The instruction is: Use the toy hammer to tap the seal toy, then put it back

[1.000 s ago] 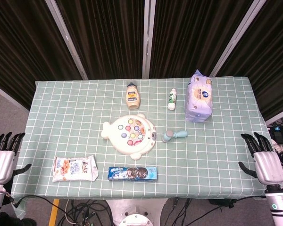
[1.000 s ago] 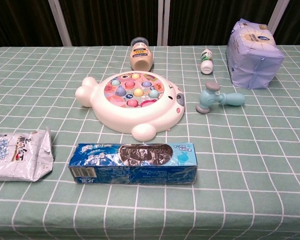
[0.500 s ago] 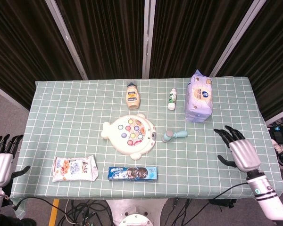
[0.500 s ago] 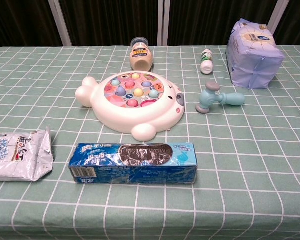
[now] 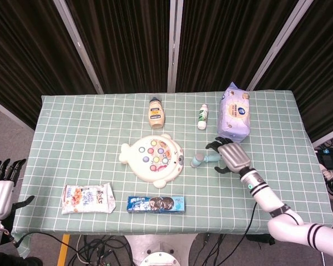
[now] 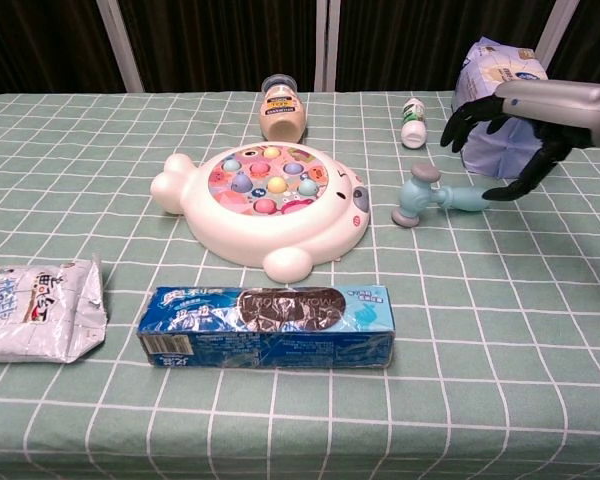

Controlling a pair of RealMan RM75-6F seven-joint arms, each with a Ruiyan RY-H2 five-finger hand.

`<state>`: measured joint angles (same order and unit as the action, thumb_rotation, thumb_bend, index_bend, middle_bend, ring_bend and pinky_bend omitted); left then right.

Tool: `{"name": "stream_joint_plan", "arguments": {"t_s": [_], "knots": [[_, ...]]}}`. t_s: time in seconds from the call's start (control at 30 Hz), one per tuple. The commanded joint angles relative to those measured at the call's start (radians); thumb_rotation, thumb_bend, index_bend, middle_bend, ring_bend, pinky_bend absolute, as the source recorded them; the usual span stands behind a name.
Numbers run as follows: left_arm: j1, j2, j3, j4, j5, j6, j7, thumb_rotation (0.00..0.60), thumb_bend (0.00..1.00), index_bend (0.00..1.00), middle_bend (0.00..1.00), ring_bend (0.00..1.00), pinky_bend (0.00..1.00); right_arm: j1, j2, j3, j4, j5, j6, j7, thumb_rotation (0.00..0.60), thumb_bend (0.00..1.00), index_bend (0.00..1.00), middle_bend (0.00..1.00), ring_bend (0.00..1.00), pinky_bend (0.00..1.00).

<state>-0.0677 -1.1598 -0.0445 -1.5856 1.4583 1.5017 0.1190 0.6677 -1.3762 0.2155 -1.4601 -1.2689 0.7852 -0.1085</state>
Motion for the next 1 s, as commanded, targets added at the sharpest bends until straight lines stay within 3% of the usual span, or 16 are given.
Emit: {"name": "stream_joint_plan", "arguments": {"t_s": [0.03,0.37,1.0], "knots": [[-0.001,0.0,0.0,-0.001,-0.003,-0.004,0.002,0.6,0.01,0.1,0.13,0.02,0.0,0.047,-0.082,0.006,0.088,0.036,-0.051,-0.002,0.6,0.12,0.31,0.31,0.15,0.19],[-0.003,0.001,-0.001,-0.002,-0.005,-0.011,0.006,0.6,0.01,0.1,0.13,0.02,0.0,0.064,-0.134,-0.017,0.171,0.008,-0.036,0.075,0.6,0.15,0.41,0.39,0.25,0.33],[0.0,0.002,0.0,0.001,-0.012,-0.013,0.006,0.6,0.01,0.1,0.13,0.02,0.0,0.077,-0.176,-0.042,0.252,-0.026,-0.023,0.195,0.6,0.23,0.47,0.45,0.31,0.39]]}}
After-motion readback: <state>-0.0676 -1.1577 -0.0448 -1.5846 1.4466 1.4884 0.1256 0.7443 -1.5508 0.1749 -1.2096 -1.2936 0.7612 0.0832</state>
